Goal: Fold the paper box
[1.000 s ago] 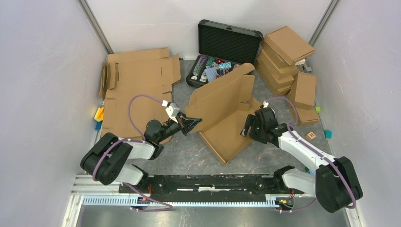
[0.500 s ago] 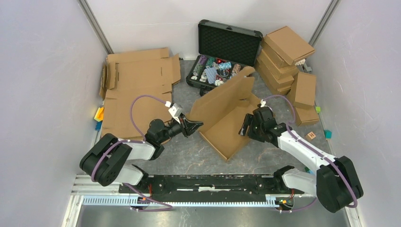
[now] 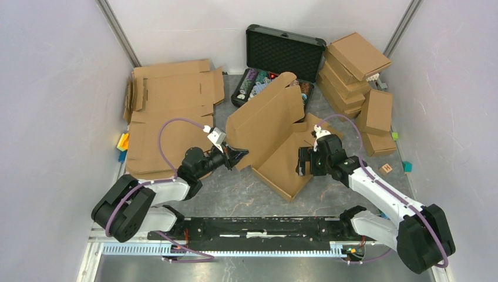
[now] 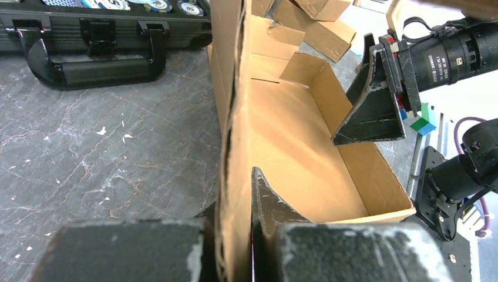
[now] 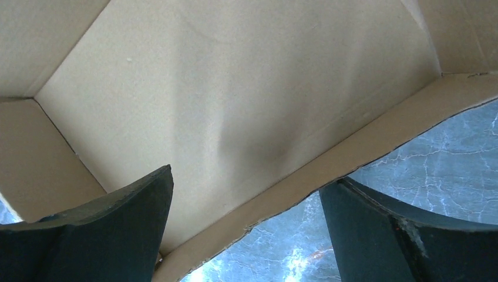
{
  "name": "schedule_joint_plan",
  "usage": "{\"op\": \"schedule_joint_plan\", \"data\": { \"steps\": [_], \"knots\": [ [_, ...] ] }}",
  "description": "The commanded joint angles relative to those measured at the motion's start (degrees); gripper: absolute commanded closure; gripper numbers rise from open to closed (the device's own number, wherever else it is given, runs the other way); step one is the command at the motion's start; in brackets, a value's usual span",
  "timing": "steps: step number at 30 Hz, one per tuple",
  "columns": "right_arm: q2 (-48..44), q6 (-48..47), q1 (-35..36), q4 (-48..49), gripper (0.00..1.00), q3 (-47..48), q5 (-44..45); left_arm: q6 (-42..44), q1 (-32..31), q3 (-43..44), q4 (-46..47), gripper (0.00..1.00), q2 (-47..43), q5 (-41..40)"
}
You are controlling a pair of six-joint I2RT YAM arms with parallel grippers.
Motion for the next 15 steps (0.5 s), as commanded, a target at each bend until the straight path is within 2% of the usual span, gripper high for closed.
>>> {"op": "schedule_joint_plan", "data": {
  "steps": [1, 5, 9, 11, 15],
  "knots": [
    [-1.3, -5.4, 0.4, -0.8, 0.02, 0.3, -2.2, 4.1, -0.6, -0.3, -0.7, 0.93, -1.7, -0.7],
    [-1.6, -5.4, 0.3, -3.8, 0.02, 0.3, -0.6, 6.6, -0.6, -1.4, -3.2, 0.98, -5.2, -4.6],
    [-1.9, -6.3, 0.3, -5.6, 0.02, 0.2, -2.7, 8.7, -0.6, -1.4, -5.9, 0.98, -7.4, -5.8],
    [-3.5, -7.0, 0.3, -6.6, 0.02, 1.2, -0.6, 9.1, -0.6, -1.6, -5.9, 0.98, -7.8, -5.9],
    [-4.6, -12.9, 0.3, -10.5, 0.02, 5.7, 2.4, 10.7, -0.6, -1.2, -8.4, 0.98, -9.3, -6.4]
  ]
}}
